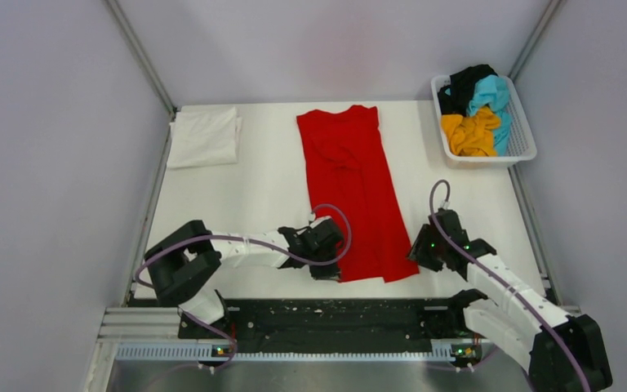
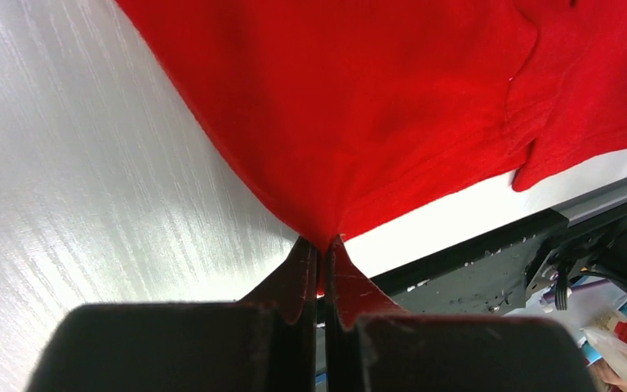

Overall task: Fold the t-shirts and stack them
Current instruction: Grab the bottom of the folded rectangular tshirt with both arms, then fold the folded rectangular tshirt in 1/3 of the way

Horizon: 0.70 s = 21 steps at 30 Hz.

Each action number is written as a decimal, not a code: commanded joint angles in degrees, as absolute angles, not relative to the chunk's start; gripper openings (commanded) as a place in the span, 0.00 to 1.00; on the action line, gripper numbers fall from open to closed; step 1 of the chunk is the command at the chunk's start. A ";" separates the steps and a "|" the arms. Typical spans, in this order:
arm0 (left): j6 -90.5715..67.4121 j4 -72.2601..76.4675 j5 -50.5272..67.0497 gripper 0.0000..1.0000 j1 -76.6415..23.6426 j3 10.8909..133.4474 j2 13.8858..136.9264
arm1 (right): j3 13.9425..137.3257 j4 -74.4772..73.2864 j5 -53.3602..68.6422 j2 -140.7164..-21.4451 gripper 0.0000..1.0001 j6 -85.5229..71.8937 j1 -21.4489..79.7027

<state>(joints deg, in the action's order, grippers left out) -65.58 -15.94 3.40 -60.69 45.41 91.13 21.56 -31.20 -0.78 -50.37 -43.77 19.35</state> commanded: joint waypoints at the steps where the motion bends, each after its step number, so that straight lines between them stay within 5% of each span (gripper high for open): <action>1: -66.17 -19.58 -1.75 0.00 -61.22 41.72 90.53 | 17.86 -30.71 6.38 -48.00 0.34 -43.04 19.16; 8: -70.36 -18.88 -4.01 0.00 -64.93 37.72 85.89 | 16.17 -32.88 11.56 -40.73 0.00 -41.12 19.20; 21: -77.10 -18.52 -9.52 0.00 -74.14 34.88 77.26 | 19.95 -47.06 20.47 -22.58 0.00 -44.79 19.50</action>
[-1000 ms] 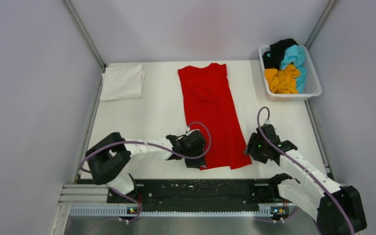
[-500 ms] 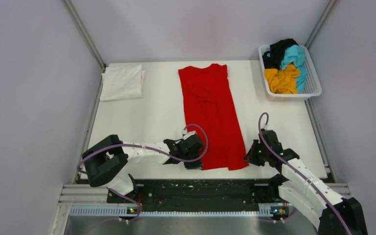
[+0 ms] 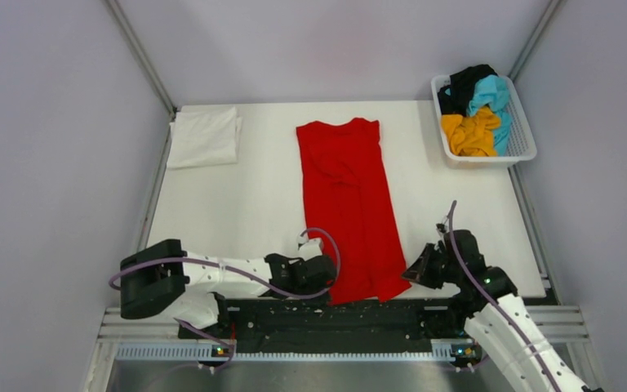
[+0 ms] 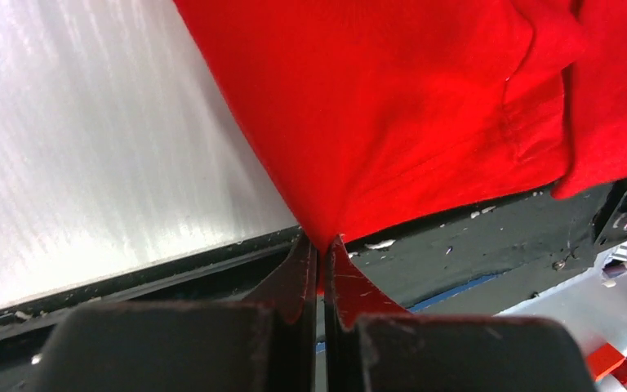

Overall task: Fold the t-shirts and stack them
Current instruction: Fold the folded rectangular tshirt in 1/3 of the way

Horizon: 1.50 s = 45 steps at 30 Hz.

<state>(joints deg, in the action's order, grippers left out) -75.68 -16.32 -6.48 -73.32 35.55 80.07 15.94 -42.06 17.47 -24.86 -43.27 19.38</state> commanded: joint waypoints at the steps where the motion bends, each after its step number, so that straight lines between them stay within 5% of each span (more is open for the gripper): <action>1: -76.30 -18.17 -10.29 0.00 -74.10 35.46 76.92 | 20.57 -46.93 19.91 -22.59 0.00 -44.74 19.48; 21: -52.34 -27.12 -4.21 0.00 -47.46 57.45 79.42 | 45.44 -28.05 9.67 -59.59 0.00 -42.54 19.47; 45: -40.22 -32.07 11.27 0.00 -26.32 82.52 109.47 | 75.06 -21.53 9.71 -100.44 0.00 -38.23 14.39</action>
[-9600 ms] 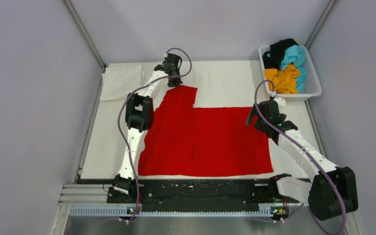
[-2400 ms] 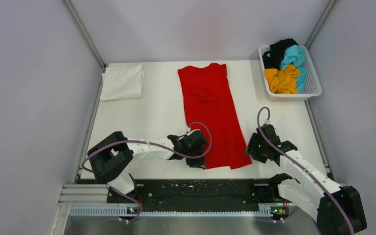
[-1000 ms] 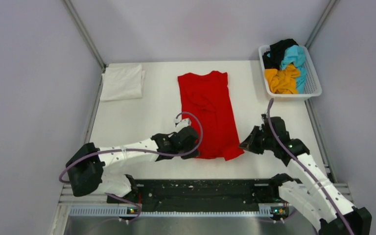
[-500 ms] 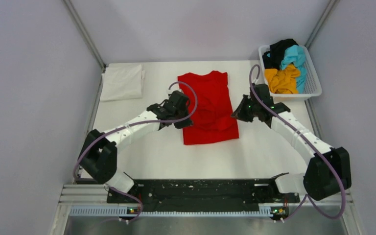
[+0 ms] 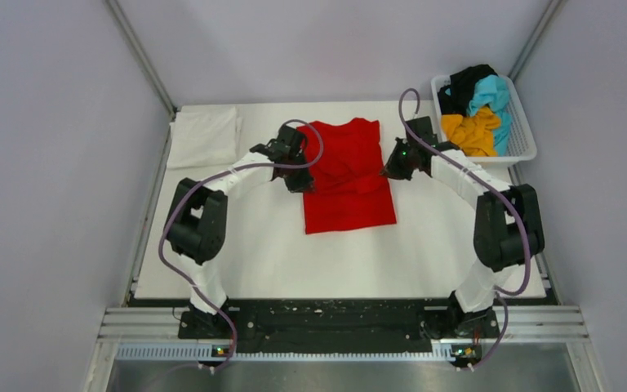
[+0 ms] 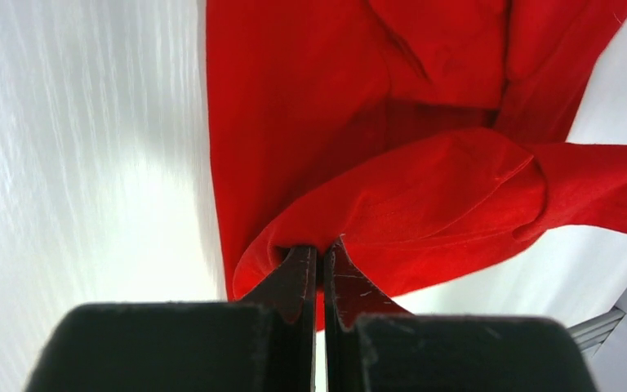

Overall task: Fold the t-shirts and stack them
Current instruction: Fold the folded rectangular tshirt in 1/3 of the way

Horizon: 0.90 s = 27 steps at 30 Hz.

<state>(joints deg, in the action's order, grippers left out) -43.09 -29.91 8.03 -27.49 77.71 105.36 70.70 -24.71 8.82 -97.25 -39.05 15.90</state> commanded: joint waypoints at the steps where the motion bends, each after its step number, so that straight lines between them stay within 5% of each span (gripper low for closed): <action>1: -39.99 -32.28 11.70 0.00 -25.92 83.46 110.62 | 75.79 -21.29 10.09 -101.93 0.00 -38.17 14.15; 5: -39.51 -32.45 12.95 0.23 -24.52 86.70 113.61 | 80.29 -21.00 10.50 -107.25 0.03 -38.11 13.62; 9: -38.58 -32.66 13.70 0.54 -22.81 91.70 114.10 | 85.11 -21.07 10.86 -110.01 0.48 -37.69 13.03; 11: -38.46 -33.37 12.91 0.94 -22.25 93.52 112.91 | 86.62 -21.47 11.61 -109.43 0.68 -36.69 12.98; 12: -38.42 -33.42 12.33 0.98 -22.16 93.64 111.75 | 86.69 -21.66 11.88 -108.71 0.80 -36.17 12.94; 15: -38.84 -32.73 10.81 0.99 -22.06 91.03 106.76 | 82.97 -21.99 11.88 -104.19 0.99 -34.57 12.96; 27: -46.91 -25.30 13.22 0.99 -23.71 60.35 87.34 | 58.08 -15.29 25.85 -89.53 0.99 -30.66 13.89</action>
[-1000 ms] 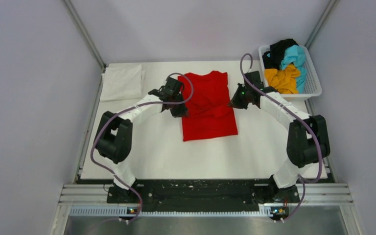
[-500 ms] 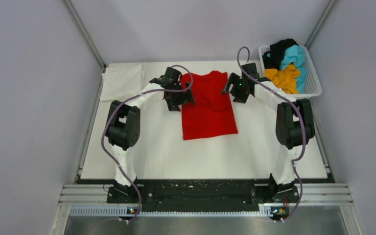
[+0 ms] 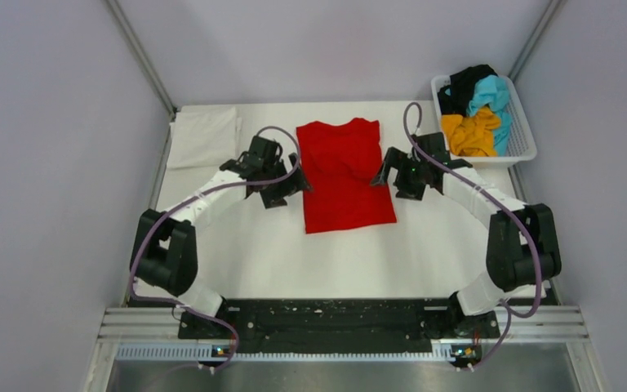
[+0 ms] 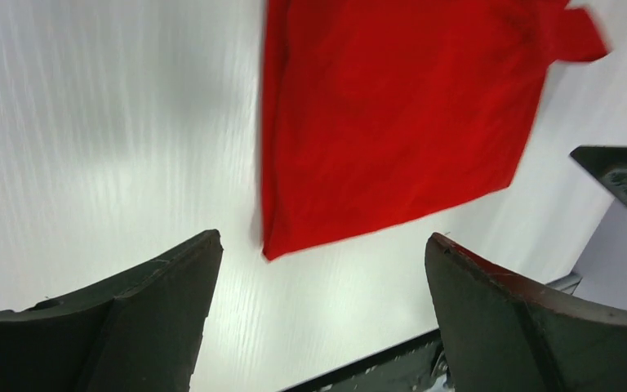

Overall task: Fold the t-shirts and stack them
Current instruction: Fold the folded rectangular tshirt in 1/3 of the way, then grab one side of the 2/3 rectangular tshirt with both arms

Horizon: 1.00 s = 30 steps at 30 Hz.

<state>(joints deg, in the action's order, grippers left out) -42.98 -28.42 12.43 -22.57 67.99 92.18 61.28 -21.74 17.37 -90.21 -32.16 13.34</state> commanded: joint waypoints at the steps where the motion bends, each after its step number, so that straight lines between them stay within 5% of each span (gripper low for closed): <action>1: -47.59 -24.60 13.41 0.99 -23.99 58.17 86.17 | 58.52 -13.90 26.03 -90.75 0.99 -30.75 14.65; 15: -52.25 -23.01 10.11 0.99 -28.81 49.60 82.08 | 92.37 -16.07 11.63 -118.05 0.99 -27.99 18.10; 23: -53.50 -20.80 10.68 0.92 -31.22 49.93 86.21 | 68.32 -15.81 3.83 -97.88 0.99 -28.29 16.46; 30: -54.04 -20.48 9.73 0.70 -31.96 49.77 89.83 | 49.50 -14.00 1.70 -81.42 0.99 -30.54 13.54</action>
